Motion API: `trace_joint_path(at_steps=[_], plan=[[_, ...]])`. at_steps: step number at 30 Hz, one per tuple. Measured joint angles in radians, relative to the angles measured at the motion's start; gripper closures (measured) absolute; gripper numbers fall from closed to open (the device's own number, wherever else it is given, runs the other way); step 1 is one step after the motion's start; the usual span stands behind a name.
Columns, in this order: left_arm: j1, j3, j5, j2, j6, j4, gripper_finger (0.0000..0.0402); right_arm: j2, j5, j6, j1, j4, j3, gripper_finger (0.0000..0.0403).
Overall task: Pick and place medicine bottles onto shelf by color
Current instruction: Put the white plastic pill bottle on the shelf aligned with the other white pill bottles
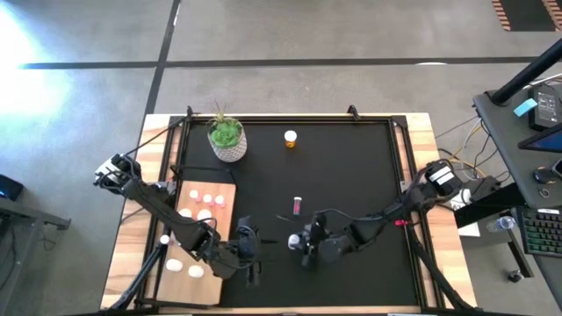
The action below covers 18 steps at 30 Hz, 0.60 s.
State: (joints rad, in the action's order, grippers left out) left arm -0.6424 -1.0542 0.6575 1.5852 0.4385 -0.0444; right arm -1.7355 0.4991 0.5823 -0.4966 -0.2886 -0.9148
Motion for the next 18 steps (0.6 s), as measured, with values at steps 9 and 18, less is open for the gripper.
trace_joint_path(at_steps=[9, 18], plan=[[0.01, 0.0, 0.0, 0.0, 0.0, 0.0, 0.0185, 0.0, -0.014, -0.007, 0.068, 0.044, -0.006, 0.0273], [0.015, 0.004, 0.0, 0.0, -0.001, 0.001, 0.0185, -0.006, -0.029, -0.011, 0.074, 0.104, -0.006, 0.0273]])
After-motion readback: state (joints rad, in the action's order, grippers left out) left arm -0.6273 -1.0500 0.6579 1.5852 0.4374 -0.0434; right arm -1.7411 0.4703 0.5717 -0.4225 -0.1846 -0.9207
